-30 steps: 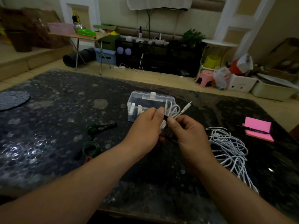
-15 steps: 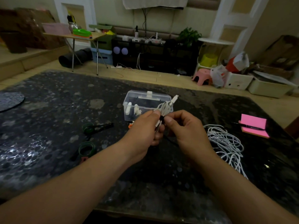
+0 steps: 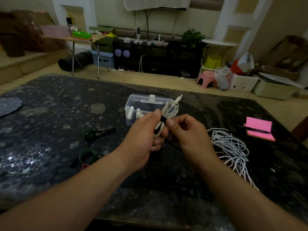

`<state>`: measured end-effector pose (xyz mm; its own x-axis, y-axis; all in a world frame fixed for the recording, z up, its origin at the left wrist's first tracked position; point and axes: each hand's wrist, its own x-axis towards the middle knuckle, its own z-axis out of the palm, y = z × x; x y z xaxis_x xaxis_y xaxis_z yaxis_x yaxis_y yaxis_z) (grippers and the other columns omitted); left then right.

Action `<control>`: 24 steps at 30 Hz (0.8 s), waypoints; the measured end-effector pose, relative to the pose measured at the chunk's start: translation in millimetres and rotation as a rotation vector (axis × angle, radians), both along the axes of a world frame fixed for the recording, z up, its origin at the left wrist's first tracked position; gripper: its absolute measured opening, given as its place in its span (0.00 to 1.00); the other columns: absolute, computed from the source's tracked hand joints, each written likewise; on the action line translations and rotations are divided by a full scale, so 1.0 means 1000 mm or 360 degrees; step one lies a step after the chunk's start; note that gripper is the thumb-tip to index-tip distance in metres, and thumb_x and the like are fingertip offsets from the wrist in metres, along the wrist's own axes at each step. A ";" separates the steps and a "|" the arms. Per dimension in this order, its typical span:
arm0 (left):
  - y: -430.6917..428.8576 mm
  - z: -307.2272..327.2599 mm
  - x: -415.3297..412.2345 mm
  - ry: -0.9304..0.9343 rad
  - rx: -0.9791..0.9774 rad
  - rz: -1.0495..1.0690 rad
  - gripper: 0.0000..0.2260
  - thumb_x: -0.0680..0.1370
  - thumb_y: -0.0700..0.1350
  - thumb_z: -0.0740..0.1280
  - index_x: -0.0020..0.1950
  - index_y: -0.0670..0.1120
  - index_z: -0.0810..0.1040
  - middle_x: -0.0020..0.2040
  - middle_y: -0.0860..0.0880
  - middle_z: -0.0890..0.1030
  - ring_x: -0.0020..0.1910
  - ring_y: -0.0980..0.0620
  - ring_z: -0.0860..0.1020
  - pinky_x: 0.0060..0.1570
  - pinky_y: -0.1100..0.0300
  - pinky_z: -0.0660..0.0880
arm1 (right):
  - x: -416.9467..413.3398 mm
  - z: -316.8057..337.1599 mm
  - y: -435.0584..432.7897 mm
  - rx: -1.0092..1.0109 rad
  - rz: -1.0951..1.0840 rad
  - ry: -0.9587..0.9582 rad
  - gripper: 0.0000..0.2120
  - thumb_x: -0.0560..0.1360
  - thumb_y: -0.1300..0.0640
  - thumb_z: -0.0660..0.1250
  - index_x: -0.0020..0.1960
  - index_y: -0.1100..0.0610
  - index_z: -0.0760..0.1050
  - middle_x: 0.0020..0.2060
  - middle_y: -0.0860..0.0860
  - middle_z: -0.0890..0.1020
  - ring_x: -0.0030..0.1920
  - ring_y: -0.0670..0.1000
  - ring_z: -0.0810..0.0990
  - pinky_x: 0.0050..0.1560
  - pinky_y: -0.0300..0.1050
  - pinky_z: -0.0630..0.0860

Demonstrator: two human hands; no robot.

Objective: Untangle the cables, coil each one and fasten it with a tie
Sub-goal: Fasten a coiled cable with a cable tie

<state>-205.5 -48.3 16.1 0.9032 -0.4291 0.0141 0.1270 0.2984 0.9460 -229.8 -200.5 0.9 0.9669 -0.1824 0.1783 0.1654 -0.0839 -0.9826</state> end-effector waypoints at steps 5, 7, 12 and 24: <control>-0.003 -0.001 -0.003 -0.0083 0.0020 0.0086 0.15 0.89 0.53 0.56 0.54 0.46 0.78 0.35 0.47 0.74 0.28 0.54 0.63 0.22 0.65 0.60 | -0.002 0.004 0.003 -0.0062 -0.0067 -0.0077 0.06 0.80 0.56 0.73 0.56 0.52 0.80 0.44 0.53 0.87 0.44 0.49 0.85 0.45 0.43 0.81; -0.003 -0.001 -0.003 -0.0112 0.0031 0.0116 0.14 0.89 0.52 0.56 0.54 0.46 0.76 0.36 0.48 0.75 0.28 0.54 0.64 0.23 0.65 0.61 | -0.002 0.006 0.004 -0.0071 -0.0087 -0.0127 0.03 0.81 0.58 0.72 0.54 0.54 0.81 0.43 0.50 0.87 0.43 0.46 0.85 0.43 0.39 0.80; 0.003 0.001 0.003 -0.0045 -0.0014 0.0031 0.16 0.89 0.52 0.56 0.50 0.47 0.79 0.35 0.48 0.75 0.29 0.53 0.63 0.23 0.64 0.60 | -0.003 0.007 0.003 -0.0173 -0.0050 -0.0155 0.01 0.81 0.59 0.71 0.51 0.57 0.82 0.41 0.50 0.86 0.41 0.44 0.82 0.42 0.36 0.78; 0.001 0.001 0.001 -0.0063 -0.0078 -0.0023 0.17 0.89 0.53 0.56 0.55 0.45 0.80 0.35 0.46 0.74 0.28 0.52 0.62 0.25 0.61 0.56 | -0.003 0.003 0.012 0.0146 -0.0090 -0.0069 0.05 0.81 0.57 0.72 0.52 0.58 0.83 0.44 0.55 0.88 0.46 0.52 0.86 0.54 0.56 0.84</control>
<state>-204.2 -46.9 17.1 0.8953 -0.4398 0.0713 0.0941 0.3432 0.9345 -232.6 -188.9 3.5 0.9463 -0.2541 0.1997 0.2053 -0.0043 -0.9787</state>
